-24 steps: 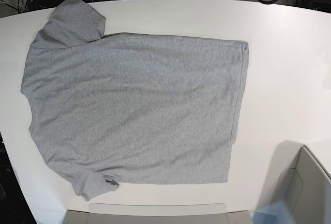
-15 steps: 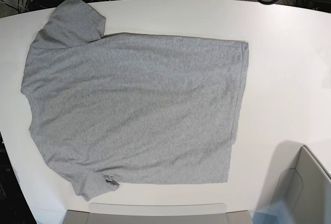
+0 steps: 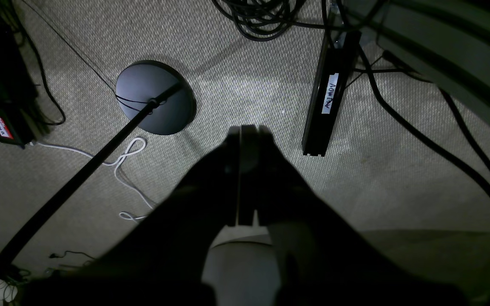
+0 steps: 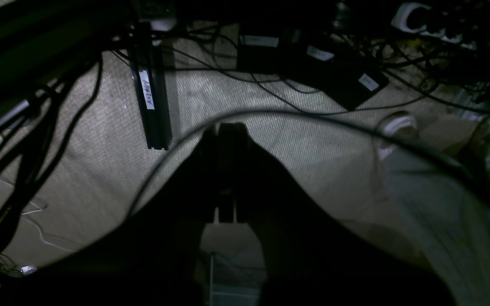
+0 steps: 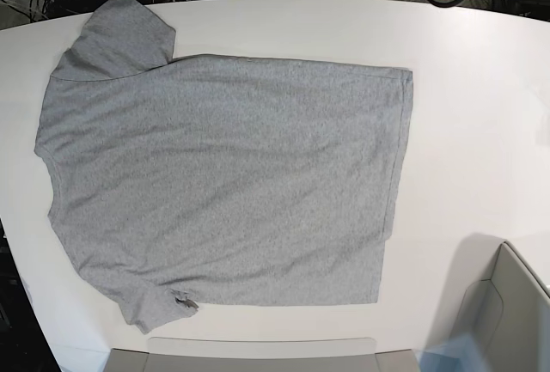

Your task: Fold the T-shirt properly

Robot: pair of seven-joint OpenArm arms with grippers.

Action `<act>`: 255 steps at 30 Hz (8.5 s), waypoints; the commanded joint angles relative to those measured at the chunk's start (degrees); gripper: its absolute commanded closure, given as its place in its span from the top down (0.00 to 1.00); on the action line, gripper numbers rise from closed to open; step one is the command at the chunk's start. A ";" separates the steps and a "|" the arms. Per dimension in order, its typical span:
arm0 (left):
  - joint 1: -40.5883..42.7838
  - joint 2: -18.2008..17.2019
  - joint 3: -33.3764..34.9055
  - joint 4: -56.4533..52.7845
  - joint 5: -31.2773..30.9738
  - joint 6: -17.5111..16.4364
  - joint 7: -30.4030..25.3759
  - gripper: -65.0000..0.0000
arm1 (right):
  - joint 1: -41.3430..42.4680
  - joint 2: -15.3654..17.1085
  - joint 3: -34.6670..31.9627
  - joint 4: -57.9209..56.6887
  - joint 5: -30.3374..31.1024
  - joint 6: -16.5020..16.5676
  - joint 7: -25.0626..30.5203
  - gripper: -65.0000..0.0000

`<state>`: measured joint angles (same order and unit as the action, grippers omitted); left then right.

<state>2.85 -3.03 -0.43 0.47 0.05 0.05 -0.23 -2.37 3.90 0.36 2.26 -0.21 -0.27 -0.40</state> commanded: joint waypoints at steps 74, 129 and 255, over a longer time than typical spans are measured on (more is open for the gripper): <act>42.64 -4.49 -5.16 65.16 -0.01 0.17 -17.40 0.00 | -48.05 10.91 -1.72 60.46 7.72 0.05 -0.08 0.00; 27.96 -2.03 -6.30 116.67 0.08 -1.07 0.54 0.06 | -30.29 15.92 24.39 116.29 21.35 0.32 -28.39 0.09; 21.81 -10.73 -23.09 92.50 -49.42 -22.25 50.73 0.00 | -35.04 7.13 49.44 96.77 52.21 18.08 -54.32 0.00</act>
<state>24.67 -13.28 -23.22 92.20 -49.36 -22.33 50.78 -37.26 9.89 49.06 97.97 50.78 17.37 -55.94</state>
